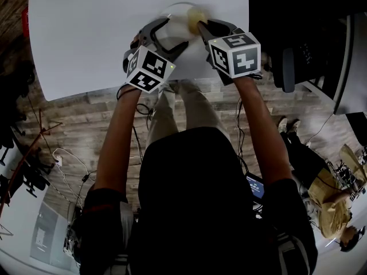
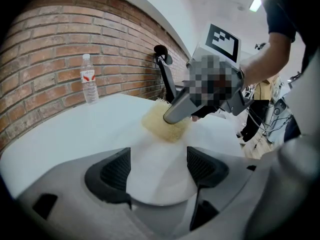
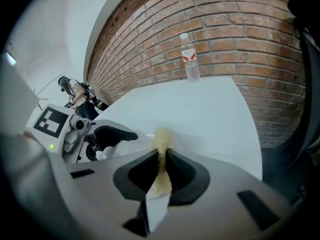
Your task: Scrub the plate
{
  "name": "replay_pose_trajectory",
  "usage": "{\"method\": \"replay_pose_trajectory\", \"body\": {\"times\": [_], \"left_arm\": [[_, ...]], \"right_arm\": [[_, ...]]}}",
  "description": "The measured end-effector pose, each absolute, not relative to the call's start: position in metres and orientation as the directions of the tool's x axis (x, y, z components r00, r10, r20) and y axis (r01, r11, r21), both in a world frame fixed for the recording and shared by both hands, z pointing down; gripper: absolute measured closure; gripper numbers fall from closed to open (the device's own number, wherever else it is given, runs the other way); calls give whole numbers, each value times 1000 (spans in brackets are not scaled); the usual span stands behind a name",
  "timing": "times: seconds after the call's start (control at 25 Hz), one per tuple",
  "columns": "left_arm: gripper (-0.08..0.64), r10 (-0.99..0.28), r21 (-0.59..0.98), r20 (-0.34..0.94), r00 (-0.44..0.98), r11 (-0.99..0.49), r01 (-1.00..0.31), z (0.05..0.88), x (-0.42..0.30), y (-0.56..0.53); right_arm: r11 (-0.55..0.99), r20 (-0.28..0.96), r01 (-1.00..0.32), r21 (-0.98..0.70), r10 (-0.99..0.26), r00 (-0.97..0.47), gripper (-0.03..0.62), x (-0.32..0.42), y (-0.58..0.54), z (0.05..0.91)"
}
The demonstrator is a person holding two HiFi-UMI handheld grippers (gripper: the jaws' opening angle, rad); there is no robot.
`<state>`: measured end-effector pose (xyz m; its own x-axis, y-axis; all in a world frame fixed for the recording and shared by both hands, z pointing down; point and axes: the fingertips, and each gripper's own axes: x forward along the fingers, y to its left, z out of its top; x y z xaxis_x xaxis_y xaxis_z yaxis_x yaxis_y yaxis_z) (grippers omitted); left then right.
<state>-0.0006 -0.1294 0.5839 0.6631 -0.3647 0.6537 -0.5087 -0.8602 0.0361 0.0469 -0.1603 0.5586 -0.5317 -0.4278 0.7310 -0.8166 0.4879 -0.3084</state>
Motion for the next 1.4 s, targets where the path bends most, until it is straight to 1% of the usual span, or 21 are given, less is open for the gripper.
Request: {"method": "replay_pose_trajectory", "body": {"times": [0.28, 0.52, 1.4], "left_arm": [[221, -363, 37, 655, 663, -861, -508, 584, 0, -128], [221, -365, 35, 655, 662, -860, -509, 583, -2, -125], [221, -365, 36, 654, 663, -860, -509, 583, 0, -127]], "right_arm": [[465, 737, -840, -281, -456, -499, 551, 68, -161, 557], [440, 731, -848, -294, -469, -496, 551, 67, -158, 556], [476, 731, -817, -326, -421, -537, 551, 43, -130, 562]]}}
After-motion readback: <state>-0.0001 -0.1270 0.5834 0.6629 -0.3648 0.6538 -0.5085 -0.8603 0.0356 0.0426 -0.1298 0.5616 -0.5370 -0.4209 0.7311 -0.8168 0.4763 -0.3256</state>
